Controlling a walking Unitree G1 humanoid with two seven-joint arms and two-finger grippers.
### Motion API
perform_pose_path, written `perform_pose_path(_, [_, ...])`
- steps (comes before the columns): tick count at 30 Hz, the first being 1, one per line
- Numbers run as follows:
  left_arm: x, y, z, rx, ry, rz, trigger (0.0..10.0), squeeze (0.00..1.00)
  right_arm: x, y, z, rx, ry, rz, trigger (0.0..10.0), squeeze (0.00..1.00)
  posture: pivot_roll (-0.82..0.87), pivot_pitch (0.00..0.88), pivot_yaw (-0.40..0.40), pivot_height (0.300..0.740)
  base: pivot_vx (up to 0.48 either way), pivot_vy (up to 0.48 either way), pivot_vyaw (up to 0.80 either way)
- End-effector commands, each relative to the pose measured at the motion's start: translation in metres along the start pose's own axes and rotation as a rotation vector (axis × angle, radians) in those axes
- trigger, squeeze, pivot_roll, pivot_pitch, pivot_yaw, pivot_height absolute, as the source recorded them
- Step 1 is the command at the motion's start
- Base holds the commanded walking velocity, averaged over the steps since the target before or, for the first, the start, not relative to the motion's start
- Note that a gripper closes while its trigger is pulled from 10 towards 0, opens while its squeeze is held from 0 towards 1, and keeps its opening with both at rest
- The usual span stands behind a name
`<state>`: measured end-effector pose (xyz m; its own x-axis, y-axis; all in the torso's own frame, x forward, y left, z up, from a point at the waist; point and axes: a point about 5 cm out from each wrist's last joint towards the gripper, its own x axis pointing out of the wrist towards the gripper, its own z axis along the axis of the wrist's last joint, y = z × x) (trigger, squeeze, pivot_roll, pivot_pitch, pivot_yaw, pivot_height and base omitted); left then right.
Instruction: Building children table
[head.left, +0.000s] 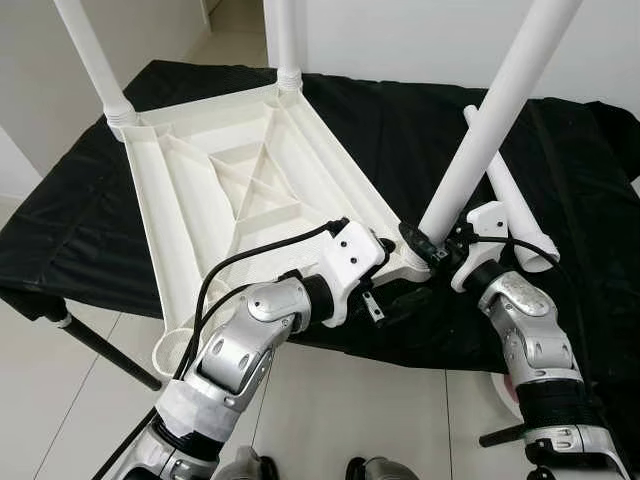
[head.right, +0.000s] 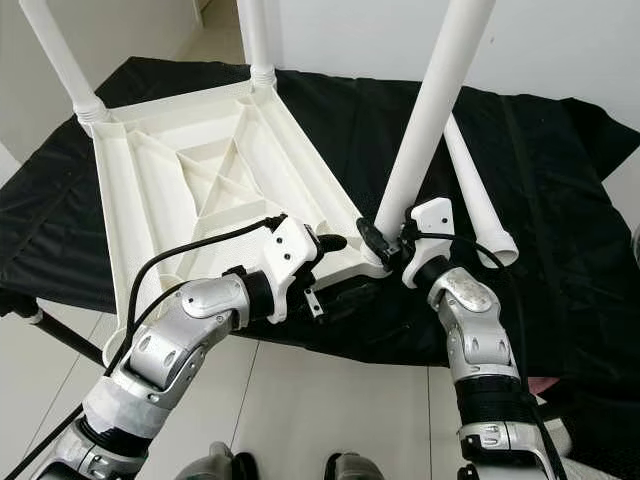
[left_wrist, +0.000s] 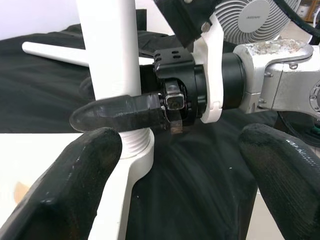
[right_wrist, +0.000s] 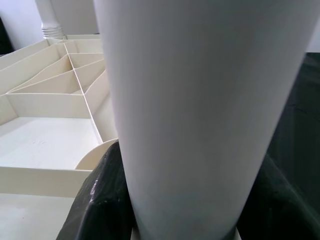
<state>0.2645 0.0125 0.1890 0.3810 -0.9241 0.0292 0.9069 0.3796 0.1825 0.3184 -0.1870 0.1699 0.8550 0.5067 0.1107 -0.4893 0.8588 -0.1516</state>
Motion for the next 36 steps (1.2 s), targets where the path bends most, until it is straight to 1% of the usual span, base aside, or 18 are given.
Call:
perform_pose_path(1, [-0.001, -0.001, -0.003, -0.005, 0.017, 0.02, 10.0, 0.0, -0.003, 0.004, -0.012, 0.05, 0.045, -0.006, 10.0, 0.0, -0.12, 0.161, 0.046, 0.74, 0.0, 0.0, 0.0])
perform_pose_path(13, [-0.003, 0.0, -0.005, -0.005, 0.028, 0.03, 10.0, 0.0, -0.003, 0.006, -0.011, 0.04, 0.053, -0.047, 10.0, 0.0, -0.11, 0.148, 0.037, 0.74, 0.0, 0.0, 0.0])
perform_pose_path(15, [-0.004, -0.001, -0.006, -0.005, 0.034, 0.03, 10.0, 0.0, -0.003, 0.012, -0.01, 0.024, 0.06, -0.117, 10.0, 0.0, -0.1, 0.133, 0.037, 0.74, 0.0, 0.0, 0.0])
perform_pose_path(17, [-0.004, -0.001, -0.006, -0.005, 0.034, 0.03, 10.0, 0.0, -0.003, 0.012, -0.01, 0.024, 0.06, -0.117, 10.0, 0.0, -0.1, 0.133, 0.037, 0.74, 0.0, 0.0, 0.0])
perform_pose_path(18, [-0.005, -0.001, -0.006, -0.004, 0.037, 0.029, 10.0, 0.0, -0.002, 0.016, -0.009, 0.033, 0.058, -0.155, 10.0, 0.0, -0.1, 0.133, 0.037, 0.74, 0.0, 0.0, 0.0])
perform_pose_path(19, [-0.005, -0.001, -0.006, -0.004, 0.037, 0.029, 10.0, 0.0, -0.002, 0.016, -0.009, 0.033, 0.058, -0.155, 10.0, 0.0, -0.1, 0.133, 0.037, 0.74, 0.0, 0.0, 0.0])
perform_pose_path(20, [-0.005, 0.0, -0.006, -0.003, 0.038, 0.028, 10.0, 0.0, -0.001, 0.02, -0.007, 0.036, 0.057, -0.197, 10.0, 0.0, -0.1, 0.133, 0.037, 0.74, 0.0, 0.0, 0.0])
perform_pose_path(21, [-0.006, 0.0, -0.007, -0.002, 0.041, 0.027, 10.0, 0.0, 0.001, 0.025, -0.007, 0.053, 0.062, -0.272, 10.0, 0.0, -0.1, 0.118, 0.035, 0.74, 0.0, 0.0, 0.0])
perform_pose_path(24, [-0.006, 0.0, -0.007, -0.001, 0.043, 0.027, 10.0, 0.0, 0.001, 0.028, -0.007, 0.064, 0.068, -0.321, 10.0, 0.0, -0.1, 0.118, 0.035, 0.74, 0.0, 0.0, 0.0])
perform_pose_path(25, [-0.007, 0.0, -0.008, 0.0, 0.048, 0.027, 10.0, 0.0, 0.001, 0.032, -0.008, 0.084, 0.073, -0.391, 10.0, 0.0, -0.1, 0.109, 0.034, 0.74, 0.0, 0.0, 0.0])
perform_pose_path(27, [-0.007, 0.0, -0.008, 0.0, 0.048, 0.027, 10.0, 0.0, 0.001, 0.032, -0.008, 0.084, 0.073, -0.391, 10.0, 0.0, -0.1, 0.109, 0.034, 0.74, 0.0, 0.0, 0.0])
perform_pose_path(28, [-0.008, 0.001, -0.009, 0.002, 0.052, 0.029, 10.0, 0.0, 0.0, 0.035, -0.009, 0.092, 0.084, -0.465, 10.0, 0.0, -0.1, 0.109, 0.034, 0.74, 0.0, 0.0, 0.0])
perform_pose_path(30, [-0.009, 0.002, -0.011, 0.003, 0.057, 0.033, 10.0, 0.0, -0.002, 0.039, -0.011, 0.054, 0.11, -0.586, 10.0, 0.0, -0.1, 0.094, 0.027, 0.74, 0.0, 0.0, 0.0])
perform_pose_path(32, [-0.009, 0.002, -0.011, 0.003, 0.057, 0.033, 10.0, 0.0, -0.002, 0.039, -0.011, 0.054, 0.11, -0.586, 10.0, 0.0, -0.1, 0.094, 0.027, 0.74, 0.0, 0.0, 0.0])
perform_pose_path(33, [-0.009, 0.003, -0.011, 0.004, 0.058, 0.035, 10.0, 0.0, -0.004, 0.042, -0.011, 0.053, 0.115, -0.654, 10.0, 0.0, -0.1, 0.086, 0.025, 0.74, 0.0, 0.0, 0.0])
perform_pose_path(34, [-0.009, 0.003, -0.011, 0.004, 0.058, 0.035, 10.0, 0.0, -0.004, 0.042, -0.011, 0.053, 0.115, -0.654, 10.0, 0.0, -0.1, 0.086, 0.025, 0.74, 0.0, 0.0, 0.0])
perform_pose_path(35, [-0.01, 0.005, -0.011, 0.004, 0.058, 0.041, 10.0, 0.0, -0.001, 0.054, -0.012, 0.09, 0.116, -0.662, 10.0, 0.0, -0.1, 0.076, 0.026, 0.74, 0.0, 0.0, 0.0])
perform_pose_path(36, [-0.01, 0.005, -0.011, 0.004, 0.058, 0.041, 10.0, 0.0, -0.001, 0.054, -0.012, 0.09, 0.116, -0.662, 10.0, 0.0, -0.1, 0.076, 0.026, 0.74, 0.0, 0.0, 0.0])
